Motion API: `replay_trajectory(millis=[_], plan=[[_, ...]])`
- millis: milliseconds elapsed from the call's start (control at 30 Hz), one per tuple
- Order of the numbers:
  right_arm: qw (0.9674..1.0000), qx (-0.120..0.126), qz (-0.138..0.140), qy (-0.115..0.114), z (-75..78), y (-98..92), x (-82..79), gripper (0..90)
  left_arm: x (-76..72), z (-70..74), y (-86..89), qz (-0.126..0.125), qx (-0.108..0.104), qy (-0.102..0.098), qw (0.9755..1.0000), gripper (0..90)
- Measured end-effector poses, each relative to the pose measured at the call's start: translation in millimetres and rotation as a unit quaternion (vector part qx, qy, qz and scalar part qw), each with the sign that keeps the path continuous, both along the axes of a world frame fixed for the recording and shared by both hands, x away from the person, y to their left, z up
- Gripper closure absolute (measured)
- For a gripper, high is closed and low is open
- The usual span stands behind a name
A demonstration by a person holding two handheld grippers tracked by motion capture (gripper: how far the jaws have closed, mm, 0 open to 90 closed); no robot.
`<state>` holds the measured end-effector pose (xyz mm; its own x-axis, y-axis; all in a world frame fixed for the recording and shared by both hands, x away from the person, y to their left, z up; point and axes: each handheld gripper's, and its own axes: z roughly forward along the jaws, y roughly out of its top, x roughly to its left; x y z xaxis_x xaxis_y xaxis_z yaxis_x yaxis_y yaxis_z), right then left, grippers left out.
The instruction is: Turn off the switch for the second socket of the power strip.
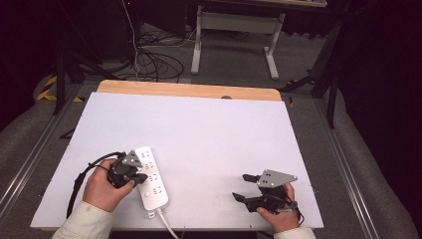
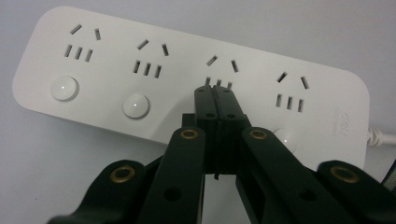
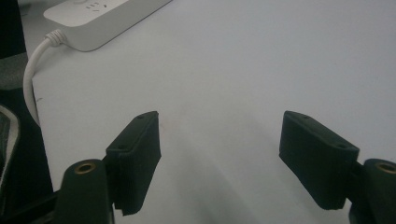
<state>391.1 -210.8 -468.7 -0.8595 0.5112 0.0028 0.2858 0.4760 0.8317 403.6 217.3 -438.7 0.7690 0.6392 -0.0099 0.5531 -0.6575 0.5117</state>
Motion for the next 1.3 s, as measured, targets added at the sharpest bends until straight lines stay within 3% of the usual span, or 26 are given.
replay_trajectory(millis=[500,1300], plan=[[1.0000,0.000,0.001,0.000,0.2,-0.2,-0.2,29.6,-0.7,-1.6,-1.9,0.000,0.011,-0.005,0.9999,89.9],[1.0000,0.001,-0.001,0.002,0.4,-1.0,-0.2,29.6,-1.0,-3.8,-0.2,0.003,0.001,-0.001,1.0000,90.0]])
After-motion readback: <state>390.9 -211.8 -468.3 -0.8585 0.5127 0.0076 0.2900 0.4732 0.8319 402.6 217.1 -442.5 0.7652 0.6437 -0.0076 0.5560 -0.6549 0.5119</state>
